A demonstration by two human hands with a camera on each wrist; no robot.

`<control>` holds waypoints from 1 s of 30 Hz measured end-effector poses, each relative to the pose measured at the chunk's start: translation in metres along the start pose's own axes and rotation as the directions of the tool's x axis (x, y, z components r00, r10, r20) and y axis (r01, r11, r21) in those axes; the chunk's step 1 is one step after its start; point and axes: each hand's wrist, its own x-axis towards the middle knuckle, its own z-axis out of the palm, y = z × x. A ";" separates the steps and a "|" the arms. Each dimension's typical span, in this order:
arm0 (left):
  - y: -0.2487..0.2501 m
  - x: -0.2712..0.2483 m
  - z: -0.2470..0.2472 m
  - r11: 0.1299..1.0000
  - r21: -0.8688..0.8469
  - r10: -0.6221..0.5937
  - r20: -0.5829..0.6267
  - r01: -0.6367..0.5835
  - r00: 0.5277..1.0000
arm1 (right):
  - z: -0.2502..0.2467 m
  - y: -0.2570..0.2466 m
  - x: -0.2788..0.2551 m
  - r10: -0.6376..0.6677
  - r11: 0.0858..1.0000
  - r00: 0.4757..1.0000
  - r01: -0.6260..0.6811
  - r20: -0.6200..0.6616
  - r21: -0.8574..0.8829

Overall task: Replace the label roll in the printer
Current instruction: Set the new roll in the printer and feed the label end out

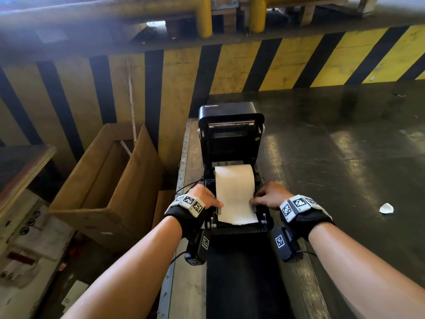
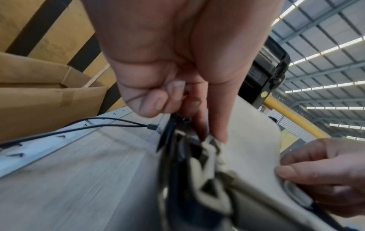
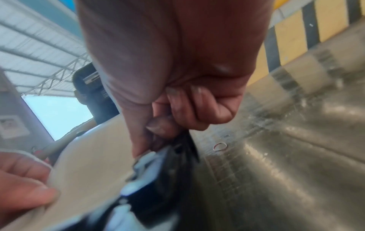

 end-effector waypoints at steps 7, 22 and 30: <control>-0.003 -0.030 0.003 0.915 0.235 0.372 -0.182 -0.327 0.910 | 0.000 -0.003 -0.030 -0.211 0.977 0.935 0.204 -0.284 -0.056; -0.010 -0.045 0.025 0.841 0.360 0.423 0.026 -0.403 0.906 | 0.035 0.005 -0.046 -0.364 0.922 0.929 0.347 -0.074 -0.171; -0.012 -0.053 0.030 0.828 0.367 0.463 -0.021 -0.424 0.886 | 0.040 0.001 -0.060 -0.399 0.908 0.909 0.373 -0.119 -0.190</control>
